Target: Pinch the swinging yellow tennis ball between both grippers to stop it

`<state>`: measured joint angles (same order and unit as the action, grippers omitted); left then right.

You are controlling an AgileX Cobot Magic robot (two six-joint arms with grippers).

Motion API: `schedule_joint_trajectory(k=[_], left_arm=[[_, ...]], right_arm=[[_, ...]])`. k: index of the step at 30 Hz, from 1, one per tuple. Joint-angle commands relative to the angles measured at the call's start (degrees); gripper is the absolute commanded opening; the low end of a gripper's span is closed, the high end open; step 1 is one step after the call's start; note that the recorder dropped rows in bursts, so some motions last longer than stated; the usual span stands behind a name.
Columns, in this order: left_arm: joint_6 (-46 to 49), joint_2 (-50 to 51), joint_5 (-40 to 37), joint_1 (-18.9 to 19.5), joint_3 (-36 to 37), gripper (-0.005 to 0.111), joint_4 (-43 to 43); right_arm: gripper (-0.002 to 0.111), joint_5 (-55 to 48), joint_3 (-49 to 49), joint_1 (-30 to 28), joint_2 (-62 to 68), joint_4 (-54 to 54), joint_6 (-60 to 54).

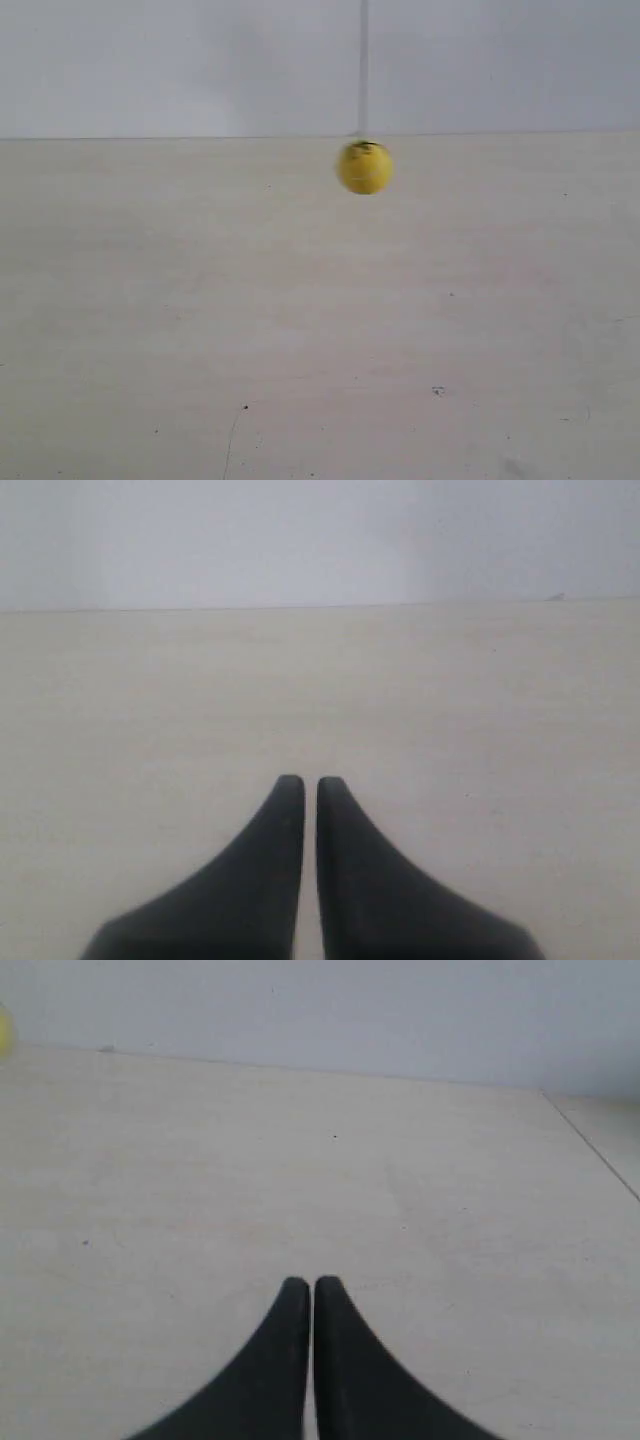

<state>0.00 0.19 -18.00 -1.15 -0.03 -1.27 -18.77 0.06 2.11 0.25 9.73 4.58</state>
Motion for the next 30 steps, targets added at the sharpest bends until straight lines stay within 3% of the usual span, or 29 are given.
schedule_joint_trajectory(k=[1, 9, 13, 17, 23, 26, 30], left_arm=[[0.51, -0.19, 2.73, -0.29, 0.03, 0.005, -1.57], [0.51, -0.19, 14.86, -0.29, 0.03, 0.005, -1.34], [1.40, -0.19, 25.89, -0.29, 0.03, 0.005, -1.34], [-0.33, -0.19, 34.01, -0.29, 0.03, 0.005, -1.34], [-4.52, -0.19, 40.28, -0.29, 0.03, 0.005, -1.70], [-9.10, -0.19, 41.15, -0.29, 0.00, 0.005, -5.89], [-18.17, 4.92, 41.15, -0.29, -5.16, 0.005, -12.17]], right_arm=[[0.000, 2.84, -0.06, -0.30, -0.25, 0.28, -1.54], [0.000, 12.26, -0.06, -0.30, -0.25, -1.72, 4.88], [0.000, 18.77, -0.06, -0.30, -0.25, -5.52, 14.57], [0.000, 22.33, -0.06, -0.30, -0.25, -5.52, 16.46], [0.000, 26.72, -0.06, -0.30, -0.25, -5.14, 18.06], [0.000, 28.95, -0.06, -0.30, -0.25, -4.14, 18.06], [0.000, 31.07, -1.06, -0.30, 0.98, -3.82, 18.06]])
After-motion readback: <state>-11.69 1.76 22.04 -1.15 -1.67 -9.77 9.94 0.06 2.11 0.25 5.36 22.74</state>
